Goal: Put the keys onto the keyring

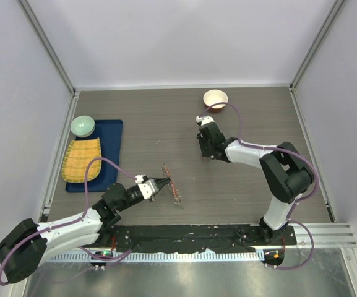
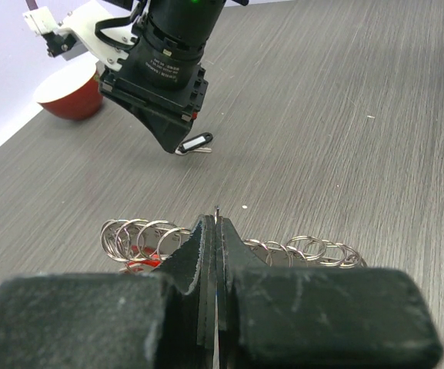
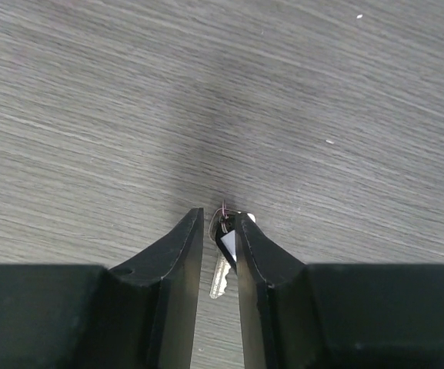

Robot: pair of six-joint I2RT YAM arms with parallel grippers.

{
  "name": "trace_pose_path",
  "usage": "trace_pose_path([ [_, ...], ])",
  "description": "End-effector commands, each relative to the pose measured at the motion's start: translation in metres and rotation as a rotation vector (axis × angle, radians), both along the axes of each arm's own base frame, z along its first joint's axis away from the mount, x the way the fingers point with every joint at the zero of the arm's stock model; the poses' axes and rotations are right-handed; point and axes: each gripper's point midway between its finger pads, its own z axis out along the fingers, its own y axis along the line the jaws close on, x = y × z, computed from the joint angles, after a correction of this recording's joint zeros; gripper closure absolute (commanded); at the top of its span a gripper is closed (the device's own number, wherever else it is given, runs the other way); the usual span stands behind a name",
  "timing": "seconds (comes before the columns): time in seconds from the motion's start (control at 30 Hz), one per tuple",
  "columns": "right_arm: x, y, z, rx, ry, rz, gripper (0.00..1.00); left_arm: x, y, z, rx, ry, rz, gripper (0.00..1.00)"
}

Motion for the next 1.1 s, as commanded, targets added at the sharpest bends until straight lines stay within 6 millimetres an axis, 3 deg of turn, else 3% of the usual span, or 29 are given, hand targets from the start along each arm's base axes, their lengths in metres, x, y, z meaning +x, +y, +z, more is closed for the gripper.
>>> trace_pose_path([
  [0.0, 0.014, 0.002, 0.008, -0.005, -0.050, -0.008, 0.71, 0.003, 0.000, 0.024, -0.053, -0.069, 0.011, 1.00],
  [0.27, 0.011, -0.001, 0.002, -0.029, -0.031, 0.000, 0.75, 0.003, -0.001, 0.025, -0.055, -0.069, 0.006, 1.00],
  [0.6, 0.004, -0.005, -0.004, -0.055, 0.001, 0.016, 0.94, 0.003, -0.001, 0.024, -0.054, -0.068, 0.006, 1.00],
  [0.67, 0.003, -0.005, 0.002, -0.048, -0.008, 0.021, 0.99, 0.003, -0.002, 0.025, -0.055, -0.072, 0.003, 1.00],
  [0.83, -0.007, 0.000, 0.030, -0.007, -0.042, 0.084, 0.99, -0.002, -0.004, 0.026, -0.064, -0.083, -0.027, 1.00],
  [0.87, -0.008, 0.001, 0.047, 0.012, -0.074, 0.100, 0.99, -0.004, -0.004, 0.027, -0.065, -0.087, -0.034, 1.00],
  [0.97, -0.024, 0.006, 0.063, 0.039, -0.093, 0.191, 0.99, -0.010, -0.007, 0.030, -0.065, -0.115, -0.075, 1.00],
  [1.0, -0.030, 0.010, 0.083, 0.074, -0.132, 0.221, 0.99, -0.012, -0.007, 0.031, -0.069, -0.121, -0.086, 1.00],
  [1.07, -0.044, 0.015, 0.096, 0.092, -0.163, 0.312, 0.99, -0.016, -0.009, 0.033, -0.067, -0.138, -0.110, 1.00],
])
